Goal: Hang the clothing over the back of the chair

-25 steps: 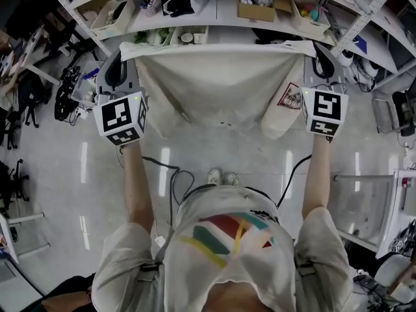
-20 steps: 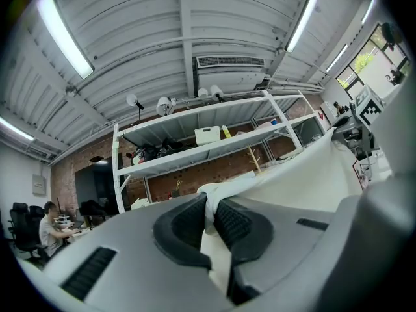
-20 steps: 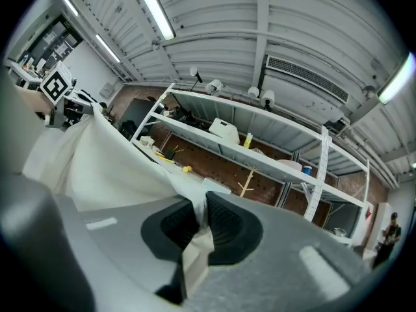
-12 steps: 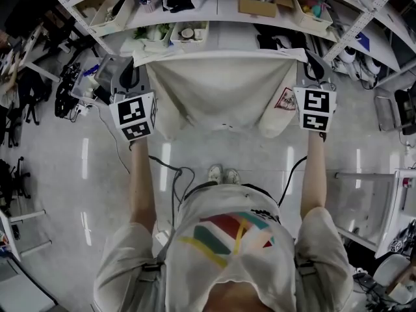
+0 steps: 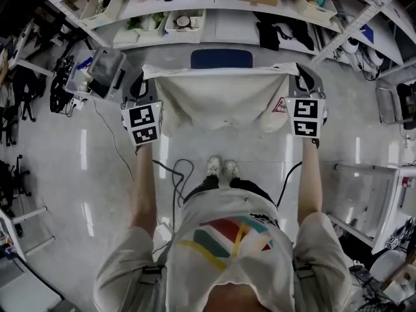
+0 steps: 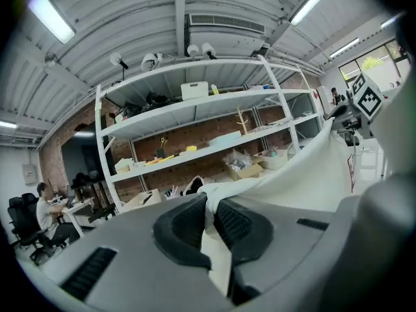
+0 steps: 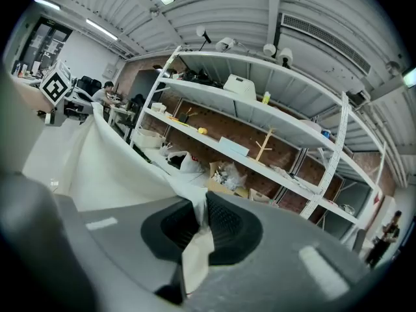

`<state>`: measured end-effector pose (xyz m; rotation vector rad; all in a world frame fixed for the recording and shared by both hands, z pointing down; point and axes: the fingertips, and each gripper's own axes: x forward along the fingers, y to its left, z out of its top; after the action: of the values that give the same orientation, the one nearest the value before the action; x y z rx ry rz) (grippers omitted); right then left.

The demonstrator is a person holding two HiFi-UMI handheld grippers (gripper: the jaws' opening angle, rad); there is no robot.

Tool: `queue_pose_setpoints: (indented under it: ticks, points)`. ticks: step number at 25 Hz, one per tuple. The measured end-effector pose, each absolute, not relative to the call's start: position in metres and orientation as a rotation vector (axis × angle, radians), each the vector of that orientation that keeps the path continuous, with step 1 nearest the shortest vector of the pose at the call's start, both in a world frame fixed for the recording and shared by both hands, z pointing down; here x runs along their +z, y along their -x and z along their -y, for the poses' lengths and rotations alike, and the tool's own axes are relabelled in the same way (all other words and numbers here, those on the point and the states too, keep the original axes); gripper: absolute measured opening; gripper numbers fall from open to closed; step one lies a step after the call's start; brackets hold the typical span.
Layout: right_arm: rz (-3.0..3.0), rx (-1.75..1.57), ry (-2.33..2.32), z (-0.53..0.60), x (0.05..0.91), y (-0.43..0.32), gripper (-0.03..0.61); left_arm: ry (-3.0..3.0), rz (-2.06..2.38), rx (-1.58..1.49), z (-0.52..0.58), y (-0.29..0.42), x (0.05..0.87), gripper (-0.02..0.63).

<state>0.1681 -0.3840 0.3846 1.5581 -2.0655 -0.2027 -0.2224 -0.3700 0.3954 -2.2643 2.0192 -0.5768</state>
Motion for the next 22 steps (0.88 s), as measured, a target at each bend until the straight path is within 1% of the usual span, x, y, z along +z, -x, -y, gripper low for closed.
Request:
queue_pose_setpoints:
  ticks: [10,16,22]
  points:
    - [1.975,-0.033,-1.448,0.386,0.473,-0.174,0.015,2.360,-2.018,-0.779,0.383,0.216,0.483,0.020]
    - [1.933,0.029,-1.359,0.369,0.521,-0.179,0.015,2.414,-2.014,-0.872,0.370,0.212,0.523,0.020]
    - [1.898,0.093,-1.306,0.355,0.561,-0.184,0.015,2.471,-1.952,-1.034,0.356,0.207,0.567,0.020]
